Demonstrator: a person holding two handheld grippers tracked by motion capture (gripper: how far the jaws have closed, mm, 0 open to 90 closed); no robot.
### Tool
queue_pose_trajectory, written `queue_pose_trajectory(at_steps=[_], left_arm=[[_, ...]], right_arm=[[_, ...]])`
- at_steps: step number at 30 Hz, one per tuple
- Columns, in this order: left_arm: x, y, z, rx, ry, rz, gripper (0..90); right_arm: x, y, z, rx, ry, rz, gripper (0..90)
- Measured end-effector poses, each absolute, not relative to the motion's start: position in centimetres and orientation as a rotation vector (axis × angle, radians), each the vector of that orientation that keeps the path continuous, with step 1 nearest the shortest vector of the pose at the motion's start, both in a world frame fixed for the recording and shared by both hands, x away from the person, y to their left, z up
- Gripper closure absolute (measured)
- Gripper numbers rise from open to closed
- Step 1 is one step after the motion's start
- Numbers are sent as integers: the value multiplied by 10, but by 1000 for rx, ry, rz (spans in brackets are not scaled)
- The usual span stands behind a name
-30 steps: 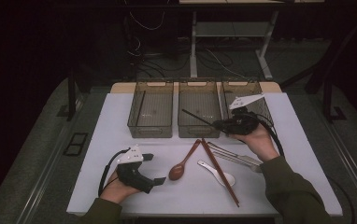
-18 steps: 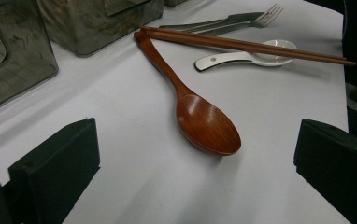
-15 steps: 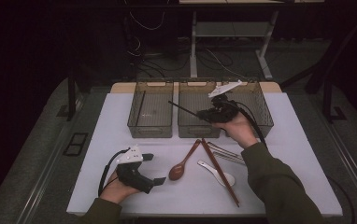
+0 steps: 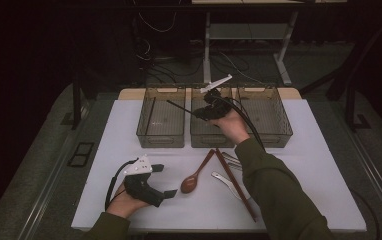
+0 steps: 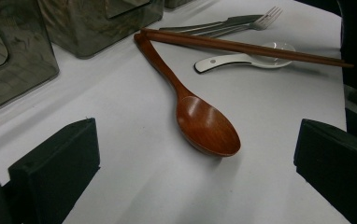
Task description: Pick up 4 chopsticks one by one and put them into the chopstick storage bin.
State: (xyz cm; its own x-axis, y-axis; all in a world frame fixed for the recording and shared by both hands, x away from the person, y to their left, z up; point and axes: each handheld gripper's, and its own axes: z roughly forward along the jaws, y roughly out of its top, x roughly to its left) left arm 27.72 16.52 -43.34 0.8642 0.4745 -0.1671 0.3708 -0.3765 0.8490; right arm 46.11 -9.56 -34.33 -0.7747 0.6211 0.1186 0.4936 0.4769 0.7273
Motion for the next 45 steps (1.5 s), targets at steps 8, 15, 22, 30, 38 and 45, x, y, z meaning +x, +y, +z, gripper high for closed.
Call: queue_pose_trajectory(at_steps=[8,15,22,30,38,45], left_arm=[[277,163,-433,2016,608,122,0],[276,164,-432,2011,600,123,0],[276,164,-432,2006,593,117,0],[277,164,-432,2004,587,117,0],[276,163,-432,1999,586,111,0],[277,163,-432,2009,581,112,0]], right_arm=[[479,-62,-345,1000,2563,1118,856],[490,-26,-349,1004,2577,1073,856],[503,-4,-355,1046,2585,1024,855],[518,10,-364,1103,2573,977,855],[526,14,-371,1147,2572,940,740],[524,7,-365,1137,2578,992,607]])
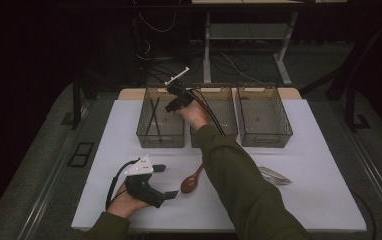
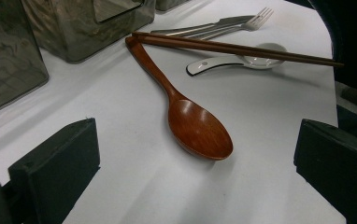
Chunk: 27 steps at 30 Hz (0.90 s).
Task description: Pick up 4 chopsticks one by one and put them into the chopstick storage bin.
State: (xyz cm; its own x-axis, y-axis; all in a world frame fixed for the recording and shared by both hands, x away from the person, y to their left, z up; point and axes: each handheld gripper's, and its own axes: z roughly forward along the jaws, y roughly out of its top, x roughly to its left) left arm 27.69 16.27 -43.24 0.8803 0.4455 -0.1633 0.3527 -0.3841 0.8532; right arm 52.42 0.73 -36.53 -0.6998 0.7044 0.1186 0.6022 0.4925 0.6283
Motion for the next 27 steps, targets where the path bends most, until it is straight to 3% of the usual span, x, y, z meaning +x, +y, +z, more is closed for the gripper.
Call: queue_pose_trajectory(at_steps=[15,27], left_arm=[[276,163,-433,2015,589,115,0],[276,162,-433,2021,594,117,0]], right_arm=[[505,-27,-348,1005,2597,1132,352],[477,-66,-339,953,2563,1208,335]])
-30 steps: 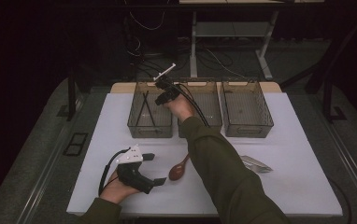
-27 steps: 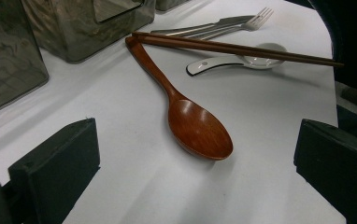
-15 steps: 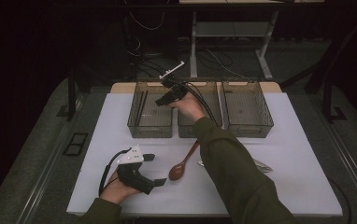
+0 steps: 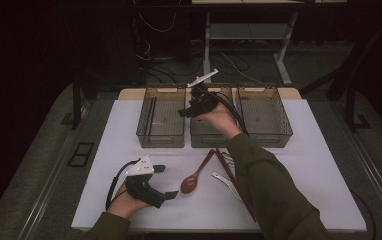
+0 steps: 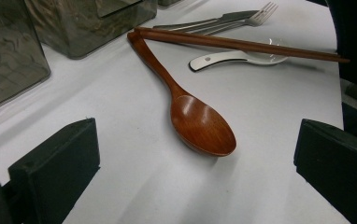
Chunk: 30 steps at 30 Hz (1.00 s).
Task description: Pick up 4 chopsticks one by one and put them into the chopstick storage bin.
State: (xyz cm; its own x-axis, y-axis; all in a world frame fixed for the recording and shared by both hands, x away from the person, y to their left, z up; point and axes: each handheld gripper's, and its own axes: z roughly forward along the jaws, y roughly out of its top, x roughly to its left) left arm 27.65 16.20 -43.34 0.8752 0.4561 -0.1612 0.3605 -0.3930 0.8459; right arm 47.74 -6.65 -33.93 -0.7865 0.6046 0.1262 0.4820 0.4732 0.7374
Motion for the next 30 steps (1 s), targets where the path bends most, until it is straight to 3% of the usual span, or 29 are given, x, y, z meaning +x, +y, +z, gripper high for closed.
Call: queue_pose_trajectory(at_steps=[30], left_arm=[[277,160,-435,2021,610,112,0]], right_arm=[[409,-142,-347,885,2567,1248,343]])
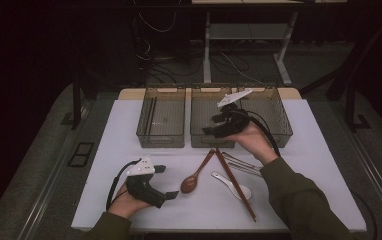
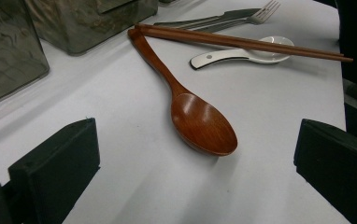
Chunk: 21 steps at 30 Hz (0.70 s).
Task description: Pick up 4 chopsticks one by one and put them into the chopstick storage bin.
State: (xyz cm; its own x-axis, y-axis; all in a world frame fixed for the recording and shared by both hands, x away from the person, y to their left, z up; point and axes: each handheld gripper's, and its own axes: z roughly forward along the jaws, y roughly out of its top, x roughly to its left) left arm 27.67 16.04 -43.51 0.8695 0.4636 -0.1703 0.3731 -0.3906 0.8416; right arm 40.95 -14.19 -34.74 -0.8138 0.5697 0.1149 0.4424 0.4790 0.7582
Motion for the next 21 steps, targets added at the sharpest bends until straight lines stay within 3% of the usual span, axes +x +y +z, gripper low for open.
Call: queue_pose_trajectory(at_steps=[21], left_arm=[[278,160,-436,2026,617,114,0]], right_arm=[[357,-195,-383,981,2623,1196,394]])
